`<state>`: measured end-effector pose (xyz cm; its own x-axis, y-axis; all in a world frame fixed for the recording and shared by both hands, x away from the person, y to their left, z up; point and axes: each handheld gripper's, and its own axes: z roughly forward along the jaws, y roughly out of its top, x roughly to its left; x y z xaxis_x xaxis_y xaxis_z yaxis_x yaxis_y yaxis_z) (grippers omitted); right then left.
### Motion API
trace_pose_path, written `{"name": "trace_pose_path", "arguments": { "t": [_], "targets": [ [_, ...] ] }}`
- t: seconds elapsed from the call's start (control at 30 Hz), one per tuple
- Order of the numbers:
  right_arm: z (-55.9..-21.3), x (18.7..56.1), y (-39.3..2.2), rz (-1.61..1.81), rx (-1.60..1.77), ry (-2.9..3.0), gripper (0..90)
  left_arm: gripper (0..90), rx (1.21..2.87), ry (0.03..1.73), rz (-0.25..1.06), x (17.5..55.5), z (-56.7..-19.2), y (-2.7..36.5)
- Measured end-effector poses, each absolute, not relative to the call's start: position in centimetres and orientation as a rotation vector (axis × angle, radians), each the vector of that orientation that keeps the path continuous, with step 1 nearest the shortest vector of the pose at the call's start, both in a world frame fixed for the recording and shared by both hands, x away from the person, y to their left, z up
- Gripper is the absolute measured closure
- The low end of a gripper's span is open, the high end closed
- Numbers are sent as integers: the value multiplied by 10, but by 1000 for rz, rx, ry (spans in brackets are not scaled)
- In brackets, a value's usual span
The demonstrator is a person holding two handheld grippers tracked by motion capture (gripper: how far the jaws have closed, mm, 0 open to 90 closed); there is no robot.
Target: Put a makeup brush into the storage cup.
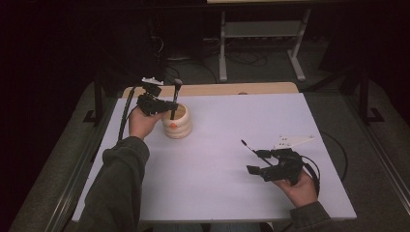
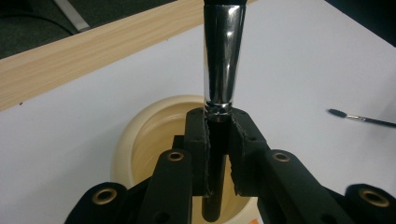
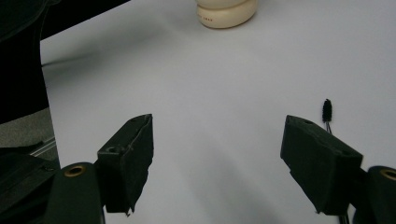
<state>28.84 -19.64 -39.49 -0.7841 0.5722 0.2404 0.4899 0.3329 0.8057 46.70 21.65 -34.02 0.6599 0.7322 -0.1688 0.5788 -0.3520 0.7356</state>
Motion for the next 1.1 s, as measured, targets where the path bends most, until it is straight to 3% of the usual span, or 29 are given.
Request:
{"name": "trace_pose_path", "arguments": {
  "t": [0.17, 1.1],
  "targets": [
    [-395, 288, -197, 1454, 998, 2488, 241, 676, 2069, 1021, 273, 464, -339, 218],
    [-395, 290, -218, 1398, 1067, 2441, 224, 591, 2021, 933, 218, 419, -340, 232]
  ]
}}
